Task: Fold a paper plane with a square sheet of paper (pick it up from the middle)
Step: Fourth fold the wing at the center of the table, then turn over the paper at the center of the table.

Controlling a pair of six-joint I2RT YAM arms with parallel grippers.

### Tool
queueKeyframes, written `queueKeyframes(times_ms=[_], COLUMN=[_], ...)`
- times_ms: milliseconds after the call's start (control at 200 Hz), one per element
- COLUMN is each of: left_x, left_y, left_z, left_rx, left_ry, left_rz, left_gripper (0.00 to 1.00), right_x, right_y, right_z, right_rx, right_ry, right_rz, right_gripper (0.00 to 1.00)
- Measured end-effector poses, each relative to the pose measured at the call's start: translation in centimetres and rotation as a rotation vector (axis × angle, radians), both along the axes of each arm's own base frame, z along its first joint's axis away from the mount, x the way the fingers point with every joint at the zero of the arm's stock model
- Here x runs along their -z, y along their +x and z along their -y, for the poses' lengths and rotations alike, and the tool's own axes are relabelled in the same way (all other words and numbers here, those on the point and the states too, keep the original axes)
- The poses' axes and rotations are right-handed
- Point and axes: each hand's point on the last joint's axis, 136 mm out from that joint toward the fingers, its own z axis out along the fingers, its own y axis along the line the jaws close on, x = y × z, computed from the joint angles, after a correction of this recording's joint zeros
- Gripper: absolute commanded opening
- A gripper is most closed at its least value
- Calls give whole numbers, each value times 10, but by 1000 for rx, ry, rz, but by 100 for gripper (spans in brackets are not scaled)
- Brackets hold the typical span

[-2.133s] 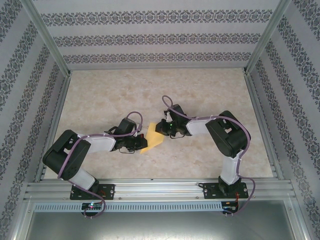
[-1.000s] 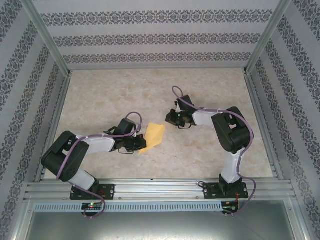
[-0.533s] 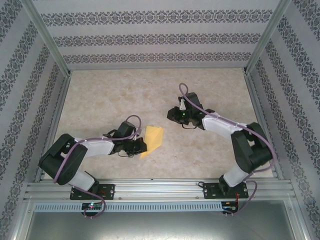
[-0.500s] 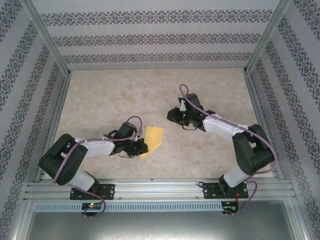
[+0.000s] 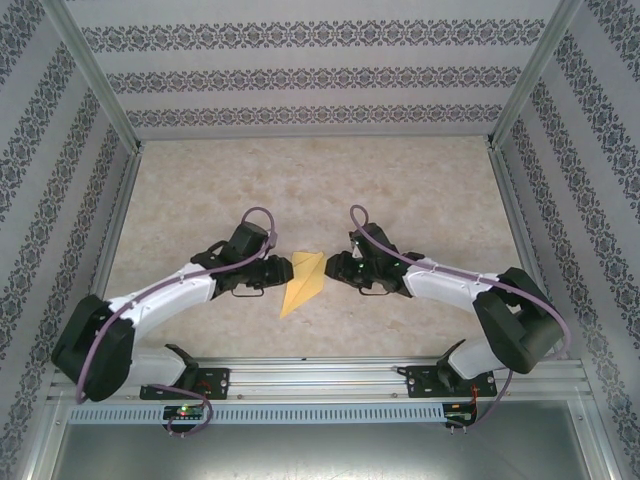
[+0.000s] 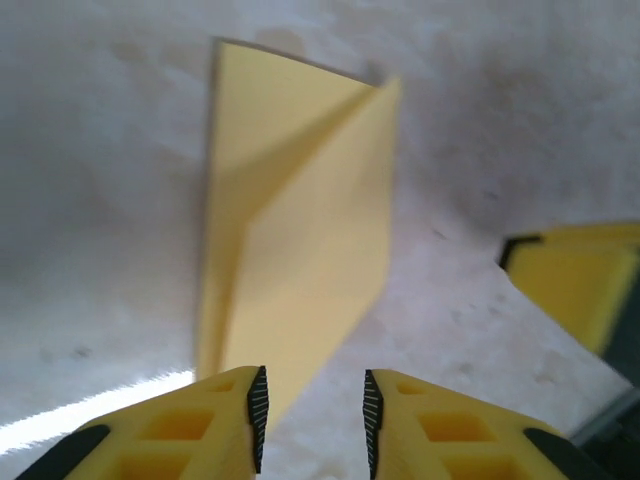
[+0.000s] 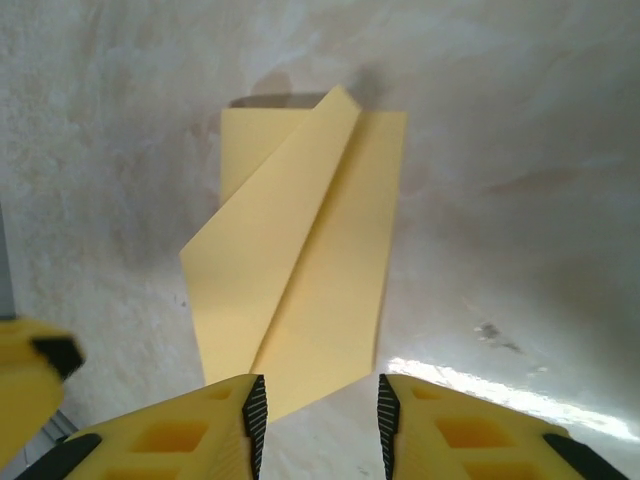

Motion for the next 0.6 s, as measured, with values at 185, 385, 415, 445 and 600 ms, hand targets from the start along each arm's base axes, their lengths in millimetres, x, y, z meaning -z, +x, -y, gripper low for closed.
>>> queueKeyframes(times_ms=[185, 385, 415, 445, 600], left_x=[33, 52, 54, 56, 63], left_y=[6, 4, 3, 2, -1], left_z=[0, -1, 0, 0, 2], left_rx=[52, 87, 92, 98, 107], left_ry=[91, 128, 127, 128, 116], left_rz=[-84, -126, -133, -140, -171], left_gripper=[35, 34, 34, 34, 31], right_x=[20, 27, 27, 26, 25], right_y=[-12, -15, -15, -14, -12], right_z=[-15, -20, -20, -20, -21], right_rx=[-6, 5, 8, 11, 28], right_ry=[-26, -44, -46, -47, -48], right_rz=[-48, -55, -52, -50, -46], right_gripper=[39, 39, 38, 38, 38])
